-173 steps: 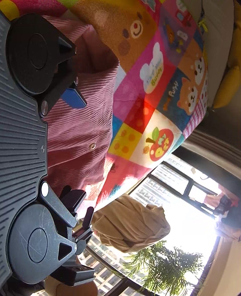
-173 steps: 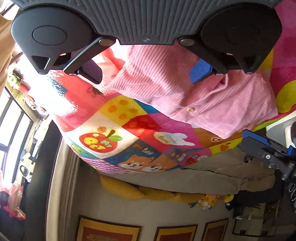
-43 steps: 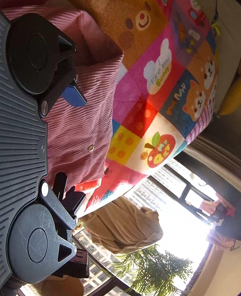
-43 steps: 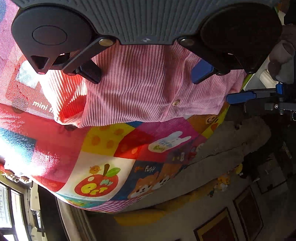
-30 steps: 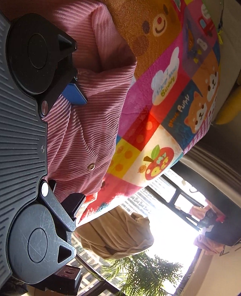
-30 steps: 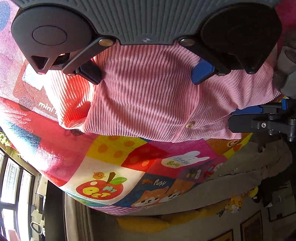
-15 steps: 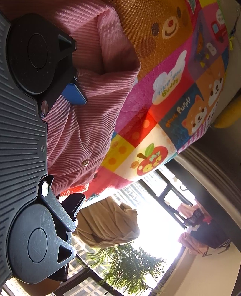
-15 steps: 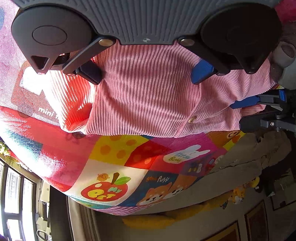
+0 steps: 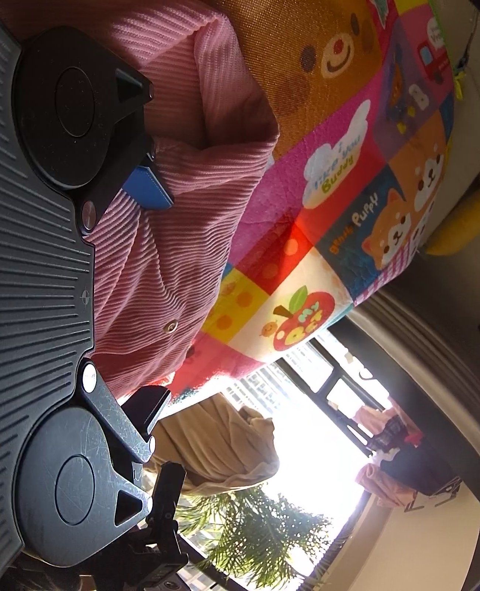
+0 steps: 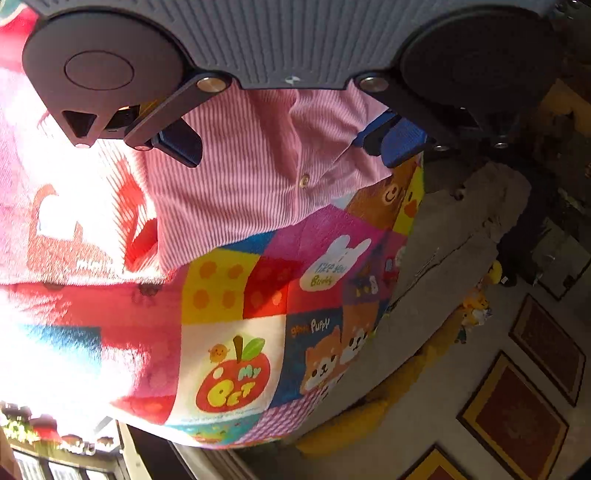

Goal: Fold clothes

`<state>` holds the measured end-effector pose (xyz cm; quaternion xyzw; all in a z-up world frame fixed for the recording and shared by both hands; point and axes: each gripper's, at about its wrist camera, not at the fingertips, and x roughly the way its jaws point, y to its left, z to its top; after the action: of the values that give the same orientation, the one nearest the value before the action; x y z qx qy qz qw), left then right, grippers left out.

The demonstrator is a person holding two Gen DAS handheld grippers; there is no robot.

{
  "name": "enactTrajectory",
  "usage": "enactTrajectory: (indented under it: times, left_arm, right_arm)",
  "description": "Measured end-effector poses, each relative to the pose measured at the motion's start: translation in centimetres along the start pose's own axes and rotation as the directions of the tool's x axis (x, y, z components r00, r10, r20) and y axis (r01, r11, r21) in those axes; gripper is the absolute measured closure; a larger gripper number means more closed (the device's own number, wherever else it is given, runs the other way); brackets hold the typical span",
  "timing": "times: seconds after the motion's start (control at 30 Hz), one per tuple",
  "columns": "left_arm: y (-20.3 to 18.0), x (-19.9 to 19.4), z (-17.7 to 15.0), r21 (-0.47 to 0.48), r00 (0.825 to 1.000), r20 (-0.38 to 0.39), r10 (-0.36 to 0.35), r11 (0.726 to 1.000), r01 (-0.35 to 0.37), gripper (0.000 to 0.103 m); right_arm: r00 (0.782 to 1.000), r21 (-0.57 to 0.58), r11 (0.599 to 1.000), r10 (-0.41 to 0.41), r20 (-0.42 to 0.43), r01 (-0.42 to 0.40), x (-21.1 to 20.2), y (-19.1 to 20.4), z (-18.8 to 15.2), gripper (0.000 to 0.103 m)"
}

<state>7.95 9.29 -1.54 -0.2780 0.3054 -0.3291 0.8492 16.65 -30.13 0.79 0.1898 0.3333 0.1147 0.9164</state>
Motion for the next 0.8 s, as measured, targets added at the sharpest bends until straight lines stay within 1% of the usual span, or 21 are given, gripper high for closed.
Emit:
enactTrajectory:
  times: [0.03,0.07,0.1,0.13,0.17,0.23,0.27,0.3,0.37,0.43,0.5,0.6,0.63,0.67,0.7,0.73,0.77,0.8]
  left_arm:
    - [0.0,0.0,0.0,-0.001,1.000,0.001,0.000,1.000,0.000,0.000]
    - [0.0,-0.1,0.0,-0.001,1.000,0.003,0.000,1.000,0.000,0.000]
    - [0.1,-0.1,0.0,-0.005,1.000,0.004,-0.002,1.000,0.002,0.000]
    - [0.0,-0.1,0.0,-0.003,1.000,0.004,-0.001,1.000,0.001,0.000]
    - [0.0,-0.1,0.0,-0.001,1.000,0.003,0.001,1.000,-0.001,0.000]
    - [-0.1,-0.1,0.0,0.000,1.000,0.003,0.003,1.000,-0.003,0.000]
    - [0.0,-0.1,0.0,-0.001,1.000,0.003,0.002,1.000,-0.002,0.000]
    - [0.0,-0.1,0.0,-0.001,1.000,0.004,0.002,1.000,-0.002,0.000]
    - [-0.1,-0.1,0.0,0.002,1.000,0.003,0.005,1.000,-0.005,0.000]
    - [-0.2,-0.1,0.0,0.004,1.000,0.001,0.008,1.000,-0.008,0.000]
    - [-0.4,0.0,0.0,0.012,1.000,-0.003,0.020,1.000,-0.020,0.000]
    - [-2.0,0.6,-0.2,0.097,0.995,-0.023,0.100,0.991,-0.098,0.000]
    - [-3.2,1.0,-0.6,0.167,0.987,-0.028,0.160,0.974,-0.154,0.000]
    - [-4.1,1.4,-0.8,0.214,0.979,-0.027,0.203,0.958,-0.193,0.000]
    - [-5.2,1.9,-1.2,0.270,0.964,-0.023,0.265,0.930,-0.250,0.000]
    - [-5.8,2.2,-1.5,0.302,0.951,-0.018,0.309,0.908,-0.289,0.000]
    - [-6.1,2.4,-1.7,0.314,0.944,-0.016,0.330,0.898,-0.308,0.000]
    - [-6.2,2.4,-1.7,0.299,0.940,-0.010,0.340,0.898,-0.322,0.000]
  right_arm:
    - [0.993,-0.076,0.994,-0.070,0.096,0.078,0.2,0.3,-0.1,0.000]
    - [0.978,-0.125,0.982,-0.120,0.169,0.142,0.6,0.4,-0.2,0.000]
    - [0.970,-0.140,0.974,-0.151,0.191,0.179,1.4,0.2,-0.2,0.000]
    - [0.966,-0.143,0.968,-0.175,0.189,0.204,2.3,-0.3,-0.1,0.000]
    - [0.970,-0.138,0.968,-0.188,0.156,0.210,3.5,-0.9,0.1,0.000]
    - [0.981,-0.115,0.974,-0.190,0.039,0.194,6.2,-2.3,0.5,0.000]
    - [0.981,-0.100,0.977,-0.194,-0.025,0.190,7.5,-3.1,0.6,0.000]
    - [0.980,-0.100,0.977,-0.194,-0.050,0.188,8.3,-3.6,0.5,0.000]
    - [0.981,-0.141,0.973,-0.192,-0.037,0.185,9.2,-4.0,0.0,0.000]
    - [0.977,-0.199,0.959,-0.212,-0.027,0.203,9.7,-3.4,-0.5,0.000]
    - [0.976,-0.202,0.958,-0.215,-0.024,0.205,9.8,-3.4,-0.6,0.000]
    - [0.979,-0.189,0.962,-0.201,-0.017,0.195,9.6,-3.7,-0.6,0.000]
    - [0.980,-0.188,0.963,-0.200,-0.016,0.194,9.6,-3.7,-0.6,0.000]
    - [0.979,-0.189,0.962,-0.202,-0.016,0.195,9.6,-3.6,-0.6,0.000]
    - [0.978,-0.192,0.961,-0.206,-0.018,0.199,9.5,-3.6,-0.6,0.000]
    - [0.977,-0.196,0.959,-0.213,-0.022,0.204,9.4,-3.5,-0.7,0.000]
    - [0.975,-0.200,0.957,-0.220,-0.027,0.210,9.3,-3.3,-0.7,0.000]
    - [0.974,-0.198,0.957,-0.224,-0.038,0.212,9.1,-3.2,-0.7,0.000]
